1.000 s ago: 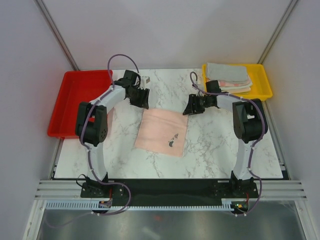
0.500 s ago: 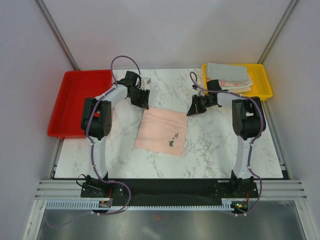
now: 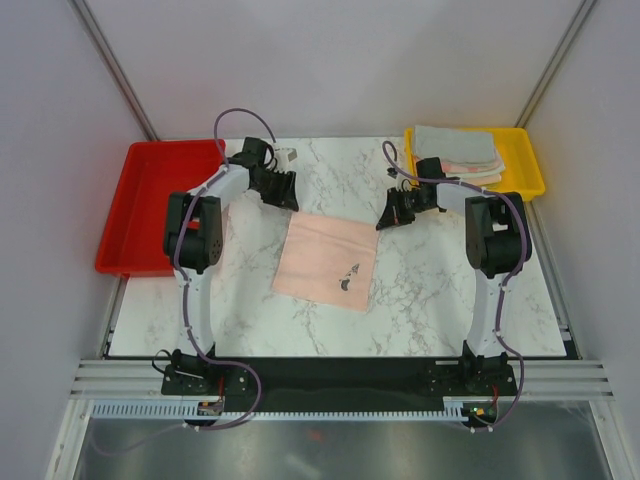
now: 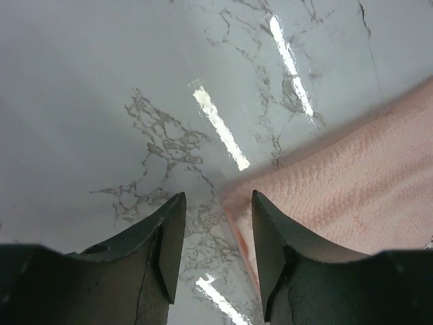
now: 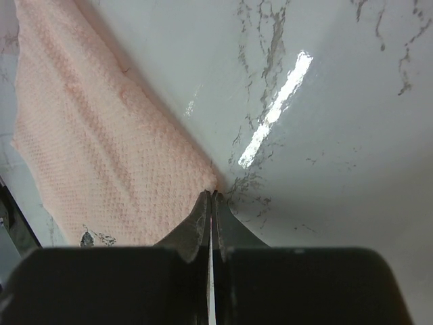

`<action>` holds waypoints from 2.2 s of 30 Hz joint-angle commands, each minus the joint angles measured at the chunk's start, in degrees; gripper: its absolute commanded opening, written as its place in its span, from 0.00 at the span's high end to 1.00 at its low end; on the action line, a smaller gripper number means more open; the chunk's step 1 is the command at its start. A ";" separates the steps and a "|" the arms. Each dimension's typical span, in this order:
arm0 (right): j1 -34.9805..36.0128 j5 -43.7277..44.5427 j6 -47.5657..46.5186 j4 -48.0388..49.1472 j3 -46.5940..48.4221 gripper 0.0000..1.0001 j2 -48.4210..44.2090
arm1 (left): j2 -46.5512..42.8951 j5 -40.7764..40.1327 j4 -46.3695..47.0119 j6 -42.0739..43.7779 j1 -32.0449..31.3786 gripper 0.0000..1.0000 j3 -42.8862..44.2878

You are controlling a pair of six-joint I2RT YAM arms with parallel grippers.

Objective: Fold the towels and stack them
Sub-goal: Fold the towel

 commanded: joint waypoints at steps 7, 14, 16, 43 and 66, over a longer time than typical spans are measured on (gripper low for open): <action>-0.61 0.49 -2.28 0.24 2.33 1.00 1.83 | 3.24 3.70 -4.87 4.17 -0.18 0.51 5.77; -1.14 -0.39 -2.02 0.15 3.39 1.00 2.09 | 3.33 3.52 -5.94 5.14 -0.27 0.56 6.20; -1.05 -0.56 -1.93 0.24 3.83 1.00 2.53 | 3.85 4.31 -6.11 5.23 -0.18 0.58 6.55; -1.14 5.06 0.09 5.23 1.81 1.00 -0.54 | 8.34 -2.10 -6.55 -3.56 -0.27 0.98 17.19; 1.06 7.08 1.76 17.29 -12.61 1.00 -20.32 | -7.12 -2.10 2.15 -8.92 -0.18 0.98 4.10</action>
